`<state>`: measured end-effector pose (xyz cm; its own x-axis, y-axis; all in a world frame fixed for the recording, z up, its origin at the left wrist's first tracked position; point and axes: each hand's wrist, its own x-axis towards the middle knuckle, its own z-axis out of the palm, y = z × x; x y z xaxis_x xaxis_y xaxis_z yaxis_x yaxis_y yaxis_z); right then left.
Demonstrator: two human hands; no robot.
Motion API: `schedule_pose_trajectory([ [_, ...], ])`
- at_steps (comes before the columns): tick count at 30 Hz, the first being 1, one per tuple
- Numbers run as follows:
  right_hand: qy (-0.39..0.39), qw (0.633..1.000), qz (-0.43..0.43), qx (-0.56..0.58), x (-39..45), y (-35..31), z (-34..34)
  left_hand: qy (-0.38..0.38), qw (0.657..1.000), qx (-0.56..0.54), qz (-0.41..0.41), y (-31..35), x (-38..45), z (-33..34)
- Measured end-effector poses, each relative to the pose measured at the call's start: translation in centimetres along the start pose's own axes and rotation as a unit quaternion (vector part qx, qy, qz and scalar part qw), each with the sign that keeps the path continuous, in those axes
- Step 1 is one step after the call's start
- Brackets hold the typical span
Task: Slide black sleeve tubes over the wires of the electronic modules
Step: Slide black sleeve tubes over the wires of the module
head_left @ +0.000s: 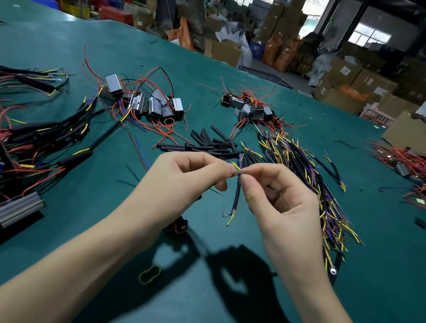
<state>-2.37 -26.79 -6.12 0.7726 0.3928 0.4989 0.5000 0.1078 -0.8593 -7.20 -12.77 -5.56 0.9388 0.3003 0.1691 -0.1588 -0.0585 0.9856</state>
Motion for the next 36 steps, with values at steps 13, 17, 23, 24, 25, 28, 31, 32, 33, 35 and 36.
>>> schedule_pose_trajectory([
  [13, 0.041, 0.872, -0.296, -0.387, 0.0, 1.2, -0.3, -0.043, 0.997, 0.031, -0.049, -0.1, 0.8, -0.6],
  [17, 0.031, 0.97, -0.117, -0.212, -0.1, 0.9, -0.2, 0.008, 0.94, 0.232, 0.25, -0.3, -0.3, -0.7],
  [23, 0.025, 0.979, -0.092, -0.179, -0.1, 0.7, -0.1, 0.012, 0.918, 0.291, 0.27, -0.6, -0.2, -0.7],
  [24, 0.023, 0.971, -0.116, -0.209, -0.1, 0.7, -0.3, 0.002, 0.931, 0.275, 0.242, -0.6, -0.3, -0.6],
  [25, 0.02, 0.957, -0.148, -0.248, -0.1, 0.7, -0.5, -0.016, 0.945, 0.256, 0.204, -0.6, -0.3, -0.4],
  [28, 0.026, 0.875, -0.275, -0.396, 0.1, 1.0, -0.9, -0.095, 0.982, 0.148, 0.064, 0.0, 0.0, -0.5],
  [31, 0.032, 0.872, -0.29, -0.392, 0.0, 1.0, -0.6, -0.145, 0.988, 0.019, -0.051, 0.4, 0.2, -1.1],
  [32, 0.026, 0.899, -0.258, -0.354, 0.0, 0.9, -0.5, -0.144, 0.988, 0.005, -0.05, 0.4, 0.1, -1.2],
  [33, 0.021, 0.925, -0.217, -0.311, -0.1, 0.8, -0.3, -0.127, 0.991, 0.03, -0.013, 0.3, 0.1, -1.3],
  [35, 0.03, 0.961, -0.137, -0.239, -0.1, 0.8, -0.1, -0.061, 0.972, 0.181, 0.139, 0.0, 0.2, -1.5],
  [36, 0.034, 0.971, -0.105, -0.21, -0.1, 0.9, -0.1, -0.034, 0.941, 0.26, 0.216, -0.2, 0.3, -1.6],
])
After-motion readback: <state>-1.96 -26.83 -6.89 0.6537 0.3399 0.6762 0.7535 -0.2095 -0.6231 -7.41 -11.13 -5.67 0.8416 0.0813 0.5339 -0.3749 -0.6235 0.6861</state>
